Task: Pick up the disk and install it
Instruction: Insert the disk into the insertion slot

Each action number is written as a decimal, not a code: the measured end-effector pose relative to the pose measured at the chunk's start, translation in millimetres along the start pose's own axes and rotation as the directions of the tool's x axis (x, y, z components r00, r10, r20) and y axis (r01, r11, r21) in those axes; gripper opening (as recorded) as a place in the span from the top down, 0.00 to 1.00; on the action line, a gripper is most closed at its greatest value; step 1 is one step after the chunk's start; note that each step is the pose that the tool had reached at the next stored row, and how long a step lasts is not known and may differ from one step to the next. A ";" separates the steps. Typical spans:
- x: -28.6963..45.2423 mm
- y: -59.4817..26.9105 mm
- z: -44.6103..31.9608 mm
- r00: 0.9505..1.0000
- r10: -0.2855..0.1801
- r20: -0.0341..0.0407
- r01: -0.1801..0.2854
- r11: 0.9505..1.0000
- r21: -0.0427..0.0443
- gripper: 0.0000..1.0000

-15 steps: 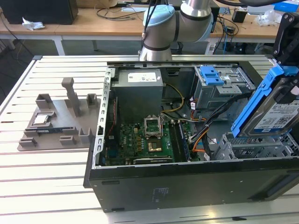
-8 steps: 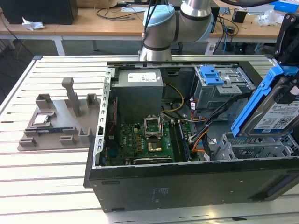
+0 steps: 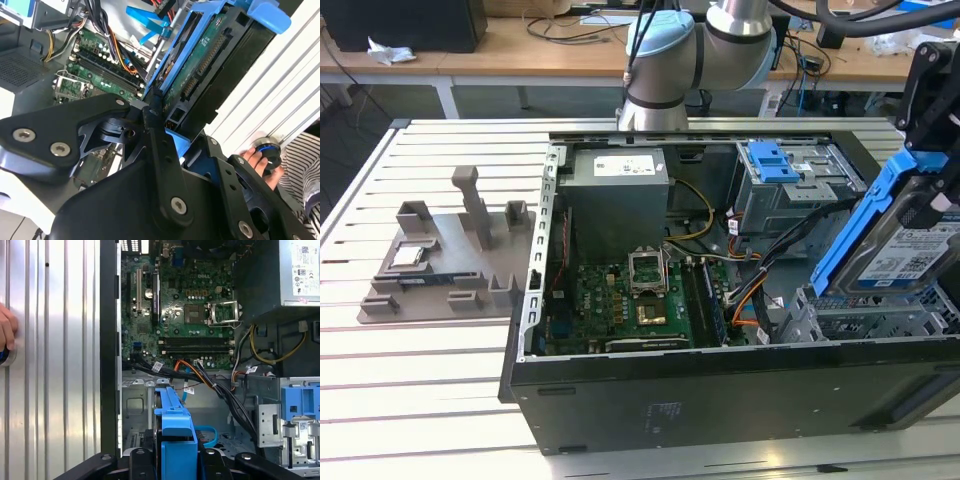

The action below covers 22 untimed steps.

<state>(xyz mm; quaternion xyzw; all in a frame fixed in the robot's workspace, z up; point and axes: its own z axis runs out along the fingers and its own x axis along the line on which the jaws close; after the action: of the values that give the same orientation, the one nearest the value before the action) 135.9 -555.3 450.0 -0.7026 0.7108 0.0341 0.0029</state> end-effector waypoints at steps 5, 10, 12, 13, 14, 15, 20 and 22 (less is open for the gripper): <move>0.0 -0.4 3.4 1.000 0.000 0.000 0.000 1.000 0.000 0.63; 0.3 0.6 8.0 1.000 0.000 0.000 0.000 1.000 0.000 0.63; 0.4 0.5 9.9 1.000 0.000 0.000 0.000 1.000 0.000 0.63; 0.5 0.6 11.2 1.000 0.000 0.000 0.000 1.000 0.000 0.63; 0.5 0.5 12.3 1.000 0.000 0.000 0.000 1.000 0.000 0.63; 0.6 0.5 13.5 1.000 0.000 0.000 0.000 1.000 0.000 0.63; 1.3 -0.1 26.8 1.000 0.000 0.000 0.000 1.000 0.000 0.63; 1.6 -0.3 32.3 1.000 0.000 0.000 0.000 1.000 0.000 0.63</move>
<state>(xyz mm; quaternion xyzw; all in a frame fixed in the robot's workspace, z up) 134.8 -555.2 417.8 -0.7025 0.7108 0.0341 0.0028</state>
